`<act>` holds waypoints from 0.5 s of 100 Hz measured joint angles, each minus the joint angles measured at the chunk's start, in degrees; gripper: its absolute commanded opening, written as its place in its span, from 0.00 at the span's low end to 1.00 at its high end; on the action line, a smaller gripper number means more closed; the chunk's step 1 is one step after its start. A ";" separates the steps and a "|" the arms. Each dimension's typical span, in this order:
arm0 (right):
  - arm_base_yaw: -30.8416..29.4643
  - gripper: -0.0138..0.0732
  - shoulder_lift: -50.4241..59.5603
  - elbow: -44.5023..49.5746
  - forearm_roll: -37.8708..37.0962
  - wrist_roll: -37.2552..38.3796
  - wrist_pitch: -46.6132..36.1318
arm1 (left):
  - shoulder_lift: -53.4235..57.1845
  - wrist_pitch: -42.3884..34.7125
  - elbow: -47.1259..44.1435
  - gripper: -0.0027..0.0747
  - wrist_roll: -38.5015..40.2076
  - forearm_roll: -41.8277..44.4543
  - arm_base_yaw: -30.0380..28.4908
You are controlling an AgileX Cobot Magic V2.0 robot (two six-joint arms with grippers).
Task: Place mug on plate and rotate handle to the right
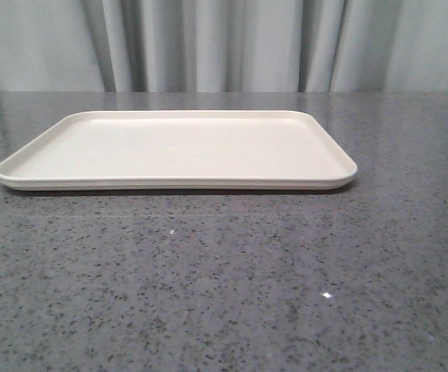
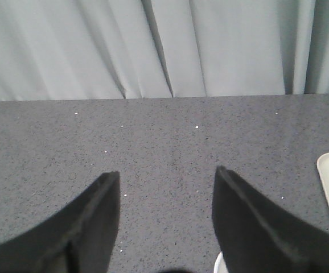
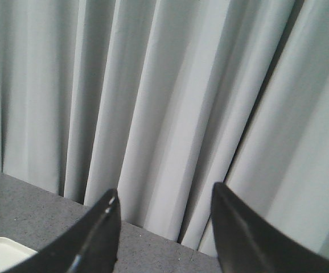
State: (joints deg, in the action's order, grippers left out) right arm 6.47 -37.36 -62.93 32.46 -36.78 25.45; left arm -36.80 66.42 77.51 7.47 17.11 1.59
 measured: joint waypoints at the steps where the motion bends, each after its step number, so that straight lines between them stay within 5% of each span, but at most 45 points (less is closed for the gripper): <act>1: 0.00 0.65 0.00 0.00 0.05 0.00 0.00 | 0.00 0.01 0.00 0.48 0.00 0.13 0.00; 17: 0.00 0.75 0.00 0.00 0.05 0.00 -1.43 | 0.00 1.22 0.00 0.48 -0.08 1.86 0.00; 50: 0.00 0.75 0.00 0.00 0.05 -0.11 -3.47 | -5.04 6.41 4.29 0.48 -0.08 2.36 0.00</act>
State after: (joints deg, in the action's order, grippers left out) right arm 6.47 -37.36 -62.93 32.51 -36.89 21.99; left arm -41.83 72.83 81.80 7.39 19.47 1.59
